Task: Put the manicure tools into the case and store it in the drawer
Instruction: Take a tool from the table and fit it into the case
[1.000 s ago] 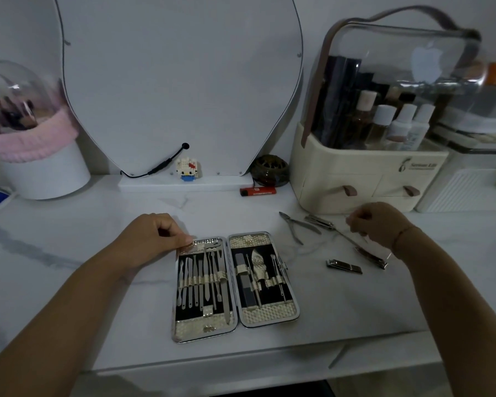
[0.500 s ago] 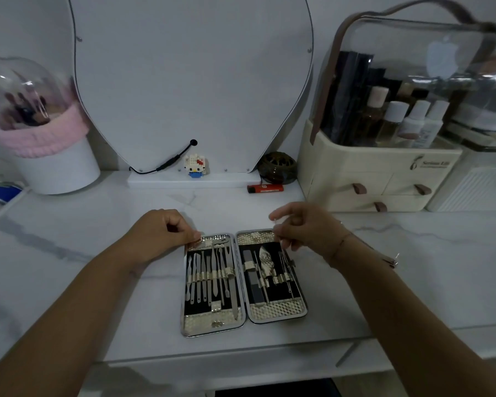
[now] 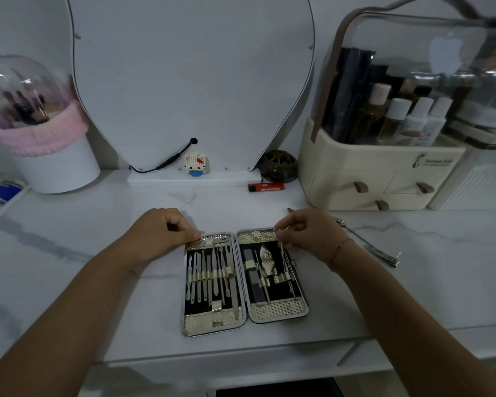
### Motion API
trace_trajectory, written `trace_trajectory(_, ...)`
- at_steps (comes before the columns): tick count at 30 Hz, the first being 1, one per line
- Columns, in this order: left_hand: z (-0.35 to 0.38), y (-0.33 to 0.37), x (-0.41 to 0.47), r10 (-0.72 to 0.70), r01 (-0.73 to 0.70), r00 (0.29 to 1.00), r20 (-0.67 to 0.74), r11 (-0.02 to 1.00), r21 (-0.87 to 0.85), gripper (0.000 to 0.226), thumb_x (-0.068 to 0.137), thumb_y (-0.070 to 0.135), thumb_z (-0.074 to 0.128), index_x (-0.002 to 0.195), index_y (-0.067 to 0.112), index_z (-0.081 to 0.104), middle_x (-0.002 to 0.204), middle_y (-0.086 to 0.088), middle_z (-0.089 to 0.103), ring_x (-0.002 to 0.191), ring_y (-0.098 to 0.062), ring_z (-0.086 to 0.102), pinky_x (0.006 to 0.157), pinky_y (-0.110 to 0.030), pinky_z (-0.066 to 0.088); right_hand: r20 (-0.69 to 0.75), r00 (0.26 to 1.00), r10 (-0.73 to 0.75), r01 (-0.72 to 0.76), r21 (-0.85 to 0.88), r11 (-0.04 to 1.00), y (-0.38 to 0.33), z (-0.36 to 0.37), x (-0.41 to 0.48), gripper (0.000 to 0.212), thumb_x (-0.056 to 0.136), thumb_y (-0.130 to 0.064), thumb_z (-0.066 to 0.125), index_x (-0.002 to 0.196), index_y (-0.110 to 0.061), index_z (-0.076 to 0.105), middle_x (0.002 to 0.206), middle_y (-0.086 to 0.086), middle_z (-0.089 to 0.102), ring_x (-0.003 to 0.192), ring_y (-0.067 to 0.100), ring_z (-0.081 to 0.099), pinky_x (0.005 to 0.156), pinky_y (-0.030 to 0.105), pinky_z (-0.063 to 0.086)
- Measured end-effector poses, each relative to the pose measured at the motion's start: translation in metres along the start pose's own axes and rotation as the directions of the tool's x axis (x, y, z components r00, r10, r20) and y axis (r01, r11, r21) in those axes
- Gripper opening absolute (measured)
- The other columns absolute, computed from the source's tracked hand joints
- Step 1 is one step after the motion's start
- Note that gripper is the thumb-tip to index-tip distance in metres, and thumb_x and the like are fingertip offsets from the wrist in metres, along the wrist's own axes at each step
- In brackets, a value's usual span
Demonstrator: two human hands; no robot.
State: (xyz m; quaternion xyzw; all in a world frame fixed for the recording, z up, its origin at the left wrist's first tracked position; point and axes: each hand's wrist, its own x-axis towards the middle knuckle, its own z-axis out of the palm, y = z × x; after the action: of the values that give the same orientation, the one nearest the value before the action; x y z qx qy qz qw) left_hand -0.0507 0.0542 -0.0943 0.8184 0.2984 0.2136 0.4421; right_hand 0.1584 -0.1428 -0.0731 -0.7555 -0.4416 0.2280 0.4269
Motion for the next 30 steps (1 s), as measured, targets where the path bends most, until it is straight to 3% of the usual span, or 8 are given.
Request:
trace_trajectory(4,0.001,0.001,0.000,0.010,-0.010,1.000,-0.001,1.000,0.000,0.017,0.069,0.022,0.081,0.059,0.013,0.071,0.073,-0.002,0.069,0.067,-0.009,0.061,0.067,-0.017,0.046,0.050,0.998,-0.023,0.027,-0.089,0.996,-0.002,0.001,-0.003,0.006,0.078,-0.013,0.069,0.083,-0.015,0.070,0.071,0.002,0.071,0.061,0.005,0.064,0.062,0.014,0.051)
trace_trajectory(9,0.000,-0.002,0.000,0.002,-0.002,1.000,0.004,1.000,-0.011,0.020,0.069,0.024,0.081,0.060,0.010,0.070,0.077,-0.008,0.068,0.074,-0.020,0.062,0.076,-0.034,0.048,0.098,0.994,-0.049,0.076,-0.297,0.952,-0.004,0.000,-0.007,0.009,0.078,-0.024,0.069,0.083,-0.018,0.074,0.063,-0.014,0.063,0.054,-0.006,0.055,0.062,0.012,0.046)
trace_trajectory(14,0.001,0.000,0.000,0.017,-0.017,1.000,0.007,1.000,-0.001,0.019,0.069,0.023,0.081,0.062,0.008,0.070,0.073,-0.005,0.068,0.068,-0.012,0.060,0.069,-0.021,0.046,0.135,0.990,-0.050,0.090,-0.312,0.946,-0.003,-0.003,-0.010,0.010,0.078,-0.023,0.069,0.086,-0.020,0.074,0.064,-0.018,0.062,0.056,-0.009,0.055,0.061,0.006,0.042)
trace_trajectory(17,0.000,-0.002,0.000,0.019,-0.019,1.000,0.012,1.000,0.006,0.018,0.069,0.025,0.081,0.061,0.012,0.071,0.074,-0.005,0.068,0.071,-0.015,0.061,0.073,-0.029,0.046,0.143,0.987,-0.078,0.117,-0.293,0.949,-0.002,-0.002,-0.012,0.010,0.078,-0.021,0.069,0.086,-0.021,0.074,0.068,-0.019,0.063,0.062,-0.011,0.057,0.062,0.004,0.042)
trace_trajectory(20,-0.001,-0.003,0.001,0.020,-0.020,1.000,0.016,1.000,-0.006,0.018,0.069,0.025,0.081,0.062,0.012,0.072,0.076,-0.008,0.069,0.075,-0.022,0.063,0.076,-0.034,0.047,0.046,0.992,-0.115,0.124,-0.274,0.954,0.003,-0.011,-0.014,0.008,0.078,-0.020,0.069,0.085,-0.021,0.073,0.068,-0.017,0.063,0.062,-0.009,0.057,0.062,0.005,0.042)
trace_trajectory(25,0.000,-0.002,0.000,0.030,-0.030,0.999,0.024,0.999,-0.018,0.025,0.062,0.035,0.080,0.060,0.012,0.072,0.075,-0.007,0.067,0.073,-0.019,0.060,0.074,-0.033,0.045,-0.325,0.945,0.019,-0.155,-0.397,0.905,0.033,-0.076,-0.012,0.006,0.074,-0.021,0.074,0.076,-0.015,0.072,0.071,-0.001,0.064,0.076,0.017,0.059,0.073,0.025,0.041)
trace_trajectory(28,0.000,-0.002,0.000,0.023,-0.022,0.999,0.025,0.999,-0.037,0.039,0.055,0.050,0.079,0.060,0.012,0.071,0.073,-0.004,0.067,0.071,-0.017,0.060,0.073,-0.031,0.044,-0.327,0.935,0.140,-0.290,-0.471,0.833,0.045,-0.098,-0.011,0.012,0.072,-0.022,0.075,0.066,-0.018,0.066,0.069,-0.002,0.060,0.079,0.021,0.058,0.073,0.027,0.040)
trace_trajectory(30,-0.001,-0.002,-0.001,0.028,-0.027,0.999,0.033,0.999,-0.032,0.054,0.047,0.066,0.078,0.061,0.014,0.072,0.073,-0.003,0.067,0.073,-0.019,0.061,0.073,-0.032,0.046,-0.282,0.940,0.190,-0.315,-0.513,0.798,0.050,-0.099,-0.008,0.018,0.071,-0.025,0.075,0.059,-0.022,0.062,0.081,0.005,0.066,0.081,0.019,0.056,0.075,0.026,0.039)
